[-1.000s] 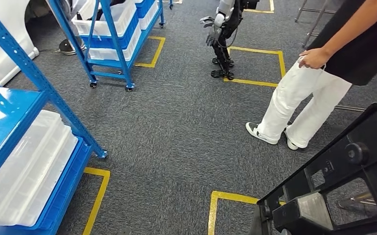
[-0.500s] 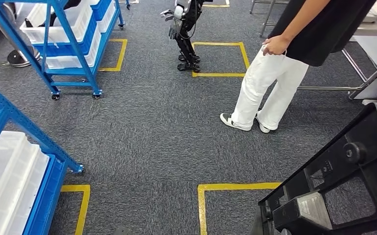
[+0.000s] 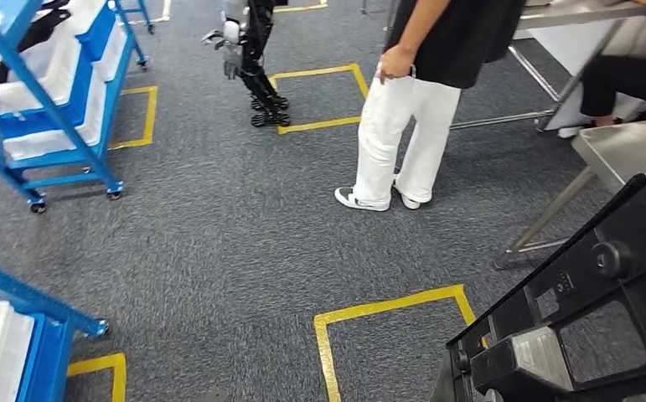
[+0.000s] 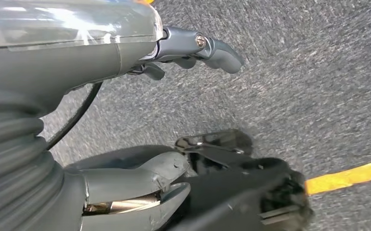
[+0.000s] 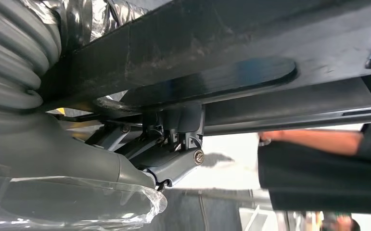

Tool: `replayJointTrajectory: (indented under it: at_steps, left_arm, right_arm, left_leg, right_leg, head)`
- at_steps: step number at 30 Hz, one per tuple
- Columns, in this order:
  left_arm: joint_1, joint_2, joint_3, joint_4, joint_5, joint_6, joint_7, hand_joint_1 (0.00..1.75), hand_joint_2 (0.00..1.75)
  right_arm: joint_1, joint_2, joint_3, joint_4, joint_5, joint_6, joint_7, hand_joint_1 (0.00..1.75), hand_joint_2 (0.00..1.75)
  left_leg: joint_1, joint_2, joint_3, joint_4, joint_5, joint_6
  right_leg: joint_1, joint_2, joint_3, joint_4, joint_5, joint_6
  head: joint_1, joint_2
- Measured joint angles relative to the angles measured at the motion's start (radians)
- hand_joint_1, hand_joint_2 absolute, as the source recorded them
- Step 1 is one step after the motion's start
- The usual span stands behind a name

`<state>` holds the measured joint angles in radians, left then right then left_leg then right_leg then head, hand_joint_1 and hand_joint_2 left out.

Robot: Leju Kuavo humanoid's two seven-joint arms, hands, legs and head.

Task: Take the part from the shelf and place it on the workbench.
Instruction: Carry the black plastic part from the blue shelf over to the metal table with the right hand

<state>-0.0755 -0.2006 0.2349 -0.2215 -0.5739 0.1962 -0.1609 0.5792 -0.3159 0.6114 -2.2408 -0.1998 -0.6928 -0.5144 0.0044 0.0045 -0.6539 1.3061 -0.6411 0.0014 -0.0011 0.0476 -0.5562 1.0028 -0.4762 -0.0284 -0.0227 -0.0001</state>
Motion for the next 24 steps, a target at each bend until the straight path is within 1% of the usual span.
replayJointTrajectory:
  at_steps: [1, 2, 3, 4, 5, 6, 7, 8, 9, 10, 11, 12, 13, 14, 15, 16, 17, 18, 19, 20, 21, 22, 23, 24]
  left_arm:
    - [0.000, 0.001, 0.000, 0.000, 0.000, -0.001, 0.000, 0.00, 1.75]
    - [-0.001, 0.003, 0.000, 0.000, 0.001, -0.001, 0.001, 0.00, 1.75]
    - [-0.002, 0.004, 0.001, 0.000, 0.001, -0.002, 0.001, 0.00, 1.75]
    - [-0.003, 0.005, 0.001, 0.000, 0.001, -0.003, 0.001, 0.00, 1.75]
    - [-0.004, 0.006, 0.001, 0.000, 0.002, -0.004, 0.001, 0.00, 1.75]
    - [-0.005, 0.006, 0.001, 0.000, 0.002, -0.005, 0.001, 0.00, 1.75]
    - [-0.006, 0.006, 0.002, 0.000, 0.003, -0.006, 0.001, 0.00, 1.75]
    - [-0.007, 0.005, 0.002, 0.000, 0.003, -0.006, 0.002, 0.00, 1.75]
    - [-0.007, 0.005, 0.002, 0.000, 0.003, -0.006, 0.002, 0.00, 1.75]
    - [-0.006, 0.004, 0.002, 0.000, 0.004, -0.006, 0.003, 0.00, 1.75]
    - [-0.005, 0.004, 0.002, 0.000, 0.004, -0.006, 0.003, 0.00, 1.75]
    - [-0.003, 0.005, 0.002, 0.000, 0.005, -0.006, 0.003, 0.00, 1.75]
    - [-0.002, 0.005, 0.003, 0.000, 0.006, -0.007, 0.003, 0.00, 1.75]
    - [0.000, 0.005, 0.003, 0.000, 0.006, -0.007, 0.003, 0.00, 1.75]
    - [0.000, 0.006, 0.003, 0.000, 0.006, -0.007, 0.003, 0.00, 1.75]
    - [-0.001, 0.006, 0.003, 0.000, 0.006, -0.007, 0.003, 0.00, 1.75]
    - [-0.002, 0.005, 0.003, 0.000, 0.006, -0.007, 0.003, 0.00, 1.75]
    - [-0.002, 0.005, 0.003, 0.000, 0.006, -0.007, 0.003, 0.00, 1.75]
    - [-0.003, 0.005, 0.003, 0.000, 0.006, -0.007, 0.003, 0.00, 1.75]
    - [-0.003, 0.004, 0.003, 0.000, 0.006, -0.007, 0.003, 0.00, 1.75]
    - [-0.004, 0.004, 0.003, 0.000, 0.006, -0.007, 0.003, 0.00, 1.75]
    - [-0.006, 0.004, 0.003, 0.000, 0.006, -0.007, 0.003, 0.00, 1.75]
    - [-0.008, 0.004, 0.003, 0.000, 0.006, -0.007, 0.003, 0.00, 1.75]
    - [-0.009, 0.003, 0.003, 0.000, 0.006, -0.007, 0.003, 0.00, 1.75]
  right_arm:
    - [0.000, 0.000, 0.000, 0.000, 0.001, 0.000, 0.000, 1.75, 1.75]
    - [0.000, 0.000, -0.001, 0.000, 0.002, 0.000, 0.001, 1.75, 1.75]
    - [-0.001, 0.000, -0.001, 0.000, 0.004, 0.000, 0.002, 1.75, 1.75]
    - [-0.001, 0.000, -0.002, 0.000, 0.007, 0.000, 0.004, 1.75, 1.75]
    - [-0.001, 0.000, -0.003, 0.000, 0.010, 0.000, 0.006, 1.75, 1.75]
    - [-0.001, 0.000, -0.004, 0.000, 0.013, 0.000, 0.008, 1.75, 1.75]
    - [0.000, 0.000, -0.004, 0.000, 0.014, 0.000, 0.010, 1.75, 1.75]
    - [0.001, 0.000, -0.004, 0.000, 0.015, 0.000, 0.011, 1.75, 1.75]
    - [0.002, 0.000, -0.004, 0.000, 0.015, 0.000, 0.011, 1.75, 1.75]
    - [0.001, 0.000, -0.004, 0.000, 0.016, 0.000, 0.012, 1.75, 1.75]
    - [0.000, -0.001, -0.005, 0.000, 0.017, 0.000, 0.012, 1.75, 1.75]
    - [-0.001, -0.001, -0.005, 0.000, 0.017, 0.000, 0.012, 1.75, 1.75]
    - [-0.002, -0.001, -0.005, 0.000, 0.017, 0.000, 0.012, 1.75, 1.75]
    - [-0.002, -0.001, -0.005, 0.001, 0.017, 0.000, 0.012, 1.75, 1.75]
    - [-0.001, -0.001, -0.005, 0.001, 0.017, 0.000, 0.012, 1.75, 1.75]
    - [-0.001, -0.001, -0.005, 0.001, 0.017, 0.000, 0.012, 1.75, 1.75]
    - [-0.001, -0.001, -0.005, 0.001, 0.017, 0.000, 0.012, 1.75, 1.75]
    - [-0.002, -0.001, -0.005, 0.001, 0.017, 0.000, 0.012, 1.75, 1.75]
    - [-0.002, -0.001, -0.005, 0.001, 0.017, 0.000, 0.012, 1.75, 1.75]
    - [-0.002, -0.001, -0.005, 0.001, 0.017, 0.000, 0.012, 1.75, 1.75]
    - [-0.001, -0.001, -0.005, 0.000, 0.017, 0.000, 0.012, 1.75, 1.75]
    - [0.000, -0.001, -0.005, 0.000, 0.017, 0.000, 0.012, 1.75, 1.75]
    - [0.002, -0.001, -0.005, 0.000, 0.017, 0.000, 0.012, 1.75, 1.75]
    - [0.003, -0.001, -0.005, 0.000, 0.017, 0.000, 0.012, 1.75, 1.75]
  left_leg:
    - [0.002, -0.005, 0.014, -0.045, 0.040, -0.001]
    - [0.004, -0.021, 0.039, -0.113, 0.085, -0.001]
    - [0.008, -0.046, 0.065, -0.182, 0.117, 0.000]
    - [0.010, -0.069, 0.083, -0.231, 0.135, 0.002]
    - [0.010, -0.084, 0.094, -0.257, 0.139, 0.006]
    - [0.008, -0.085, 0.097, -0.265, 0.135, 0.011]
    - [0.008, -0.073, 0.098, -0.266, 0.136, 0.018]
    - [0.008, -0.059, 0.102, -0.272, 0.139, 0.025]
    - [0.009, -0.046, 0.105, -0.278, 0.142, 0.031]
    - [0.011, -0.032, 0.106, -0.284, 0.145, 0.037]
    - [0.010, -0.018, 0.108, -0.286, 0.145, 0.041]
    - [0.009, -0.004, 0.108, -0.287, 0.145, 0.043]
    - [0.008, 0.011, 0.108, -0.287, 0.143, 0.044]
    - [0.007, 0.026, 0.108, -0.287, 0.141, 0.043]
    - [0.007, 0.040, 0.110, -0.287, 0.139, 0.042]
    - [0.006, 0.052, 0.112, -0.286, 0.136, 0.041]
    - [0.006, 0.063, 0.116, -0.286, 0.134, 0.038]
    - [0.004, 0.074, 0.121, -0.286, 0.130, 0.034]
    - [0.003, 0.082, 0.125, -0.286, 0.127, 0.030]
    - [0.001, 0.090, 0.128, -0.286, 0.124, 0.025]
    - [0.001, 0.099, 0.131, -0.288, 0.122, 0.020]
    - [0.001, 0.108, 0.136, -0.290, 0.121, 0.015]
    - [0.002, 0.104, 0.139, -0.287, 0.116, 0.010]
    - [0.003, 0.086, 0.137, -0.274, 0.106, 0.005]
  right_leg:
    - [-0.001, 0.015, 0.000, 0.004, -0.002, 0.002]
    - [-0.002, 0.029, 0.000, 0.009, -0.005, 0.006]
    - [-0.001, 0.041, -0.004, 0.018, -0.010, 0.012]
    - [-0.002, 0.052, -0.009, 0.027, -0.013, 0.017]
    - [-0.003, 0.063, -0.015, 0.033, -0.016, 0.024]
    - [-0.004, 0.074, -0.021, 0.036, -0.016, 0.030]
    - [-0.007, 0.084, -0.023, 0.035, -0.014, 0.036]
    - [-0.008, 0.078, -0.026, 0.038, -0.016, 0.041]
    - [-0.008, 0.056, -0.033, 0.052, -0.026, 0.045]
    - [-0.007, 0.026, -0.049, 0.085, -0.047, 0.050]
    - [-0.008, -0.007, -0.074, 0.136, -0.076, 0.055]
    - [-0.010, -0.028, -0.105, 0.198, -0.107, 0.060]
    - [-0.012, -0.037, -0.133, 0.254, -0.129, 0.064]
    - [-0.014, -0.041, -0.148, 0.285, -0.134, 0.067]
    - [-0.015, -0.044, -0.145, 0.280, -0.119, 0.068]
    - [-0.014, -0.051, -0.121, 0.236, -0.090, 0.068]
    - [-0.013, -0.067, -0.084, 0.168, -0.055, 0.065]
    - [-0.008, -0.088, -0.049, 0.102, -0.031, 0.060]
    - [-0.004, -0.104, -0.024, 0.053, -0.017, 0.054]
    - [0.001, -0.113, -0.012, 0.028, -0.014, 0.048]
    - [0.006, -0.110, -0.012, 0.024, -0.017, 0.043]
    - [0.006, -0.098, -0.012, 0.021, -0.015, 0.037]
    - [0.004, -0.087, -0.009, 0.016, -0.013, 0.031]
    - [0.001, -0.077, -0.006, 0.010, -0.010, 0.025]
  head:
    - [0.000, 0.000]
    - [0.000, 0.000]
    - [0.000, 0.000]
    - [0.000, 0.000]
    - [0.001, 0.000]
    - [0.001, 0.000]
    - [0.001, 0.000]
    - [0.001, 0.000]
    - [0.002, 0.000]
    - [0.003, 0.000]
    - [0.004, 0.000]
    - [0.004, 0.000]
    - [0.004, 0.000]
    - [0.004, 0.000]
    - [0.004, 0.000]
    - [0.004, 0.000]
    - [0.004, 0.000]
    - [0.004, 0.000]
    - [0.004, 0.000]
    - [0.004, 0.000]
    - [0.004, 0.000]
    - [0.004, 0.000]
    - [0.003, 0.000]
    - [0.003, 0.000]
